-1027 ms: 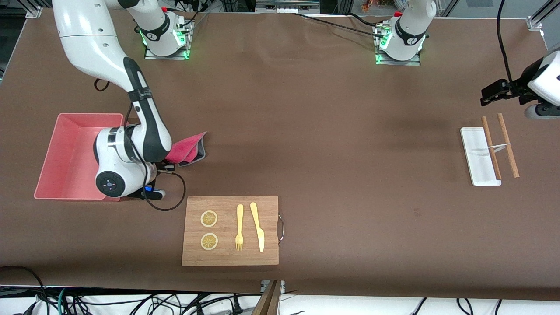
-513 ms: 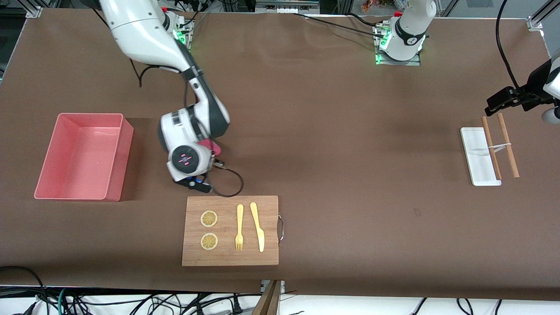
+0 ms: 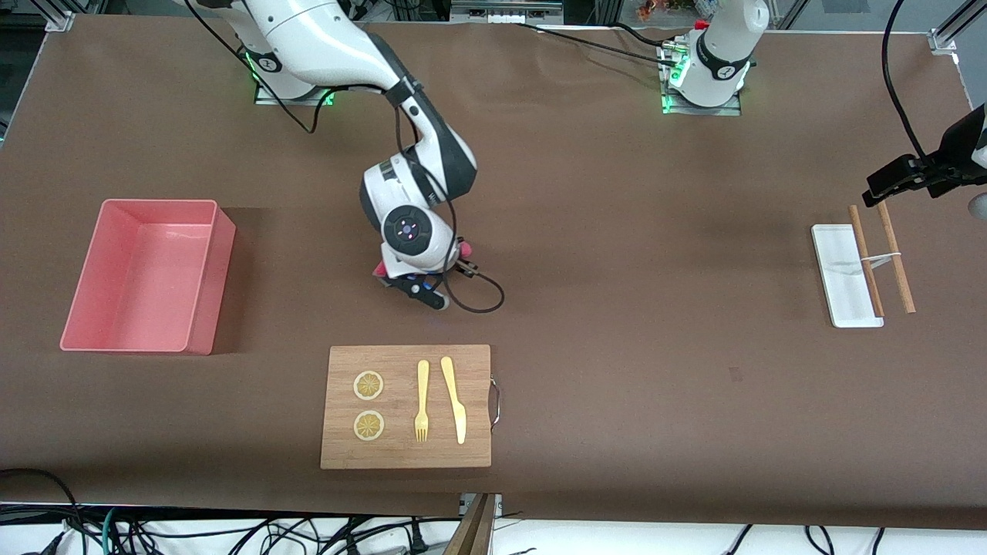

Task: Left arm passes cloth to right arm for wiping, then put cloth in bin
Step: 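Wipe the table beside the cutting board with the cloth in the right gripper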

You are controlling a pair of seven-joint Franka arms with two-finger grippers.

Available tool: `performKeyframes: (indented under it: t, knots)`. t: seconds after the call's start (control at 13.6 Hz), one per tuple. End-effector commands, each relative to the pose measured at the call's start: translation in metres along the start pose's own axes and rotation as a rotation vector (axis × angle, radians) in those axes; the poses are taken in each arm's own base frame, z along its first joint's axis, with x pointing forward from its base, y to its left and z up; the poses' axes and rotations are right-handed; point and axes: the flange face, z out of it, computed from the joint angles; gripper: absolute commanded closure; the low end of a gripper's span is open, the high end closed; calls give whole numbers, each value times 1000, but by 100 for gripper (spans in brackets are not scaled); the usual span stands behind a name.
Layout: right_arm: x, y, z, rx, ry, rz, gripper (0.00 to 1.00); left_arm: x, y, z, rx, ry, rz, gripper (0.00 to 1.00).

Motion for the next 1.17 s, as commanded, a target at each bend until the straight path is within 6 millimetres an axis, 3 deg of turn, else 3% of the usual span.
performKeyframes:
  t: [0.0,0.15,0.22,0.44,0.59,0.88,1.1]
  knots:
    - [-30,-25,-6,135,-18,60,100,2,-2,-2,-27,6,23,0]
    - [-32,-28,-5,150,-3,39,100,5,-1,5,-29,-8,21,0]
    - [-23,-23,-4,138,-4,33,100,12,8,17,-40,-29,25,0]
    - [28,8,-4,83,-35,-24,100,19,21,21,-43,-39,40,0]
    - [70,37,-8,34,-70,-81,100,17,39,13,-42,-25,72,0]
    - [154,104,-27,-33,-98,-188,100,16,40,11,-44,-28,77,0]
    - [211,167,-38,-100,-137,-273,100,17,39,12,-41,-27,85,0]
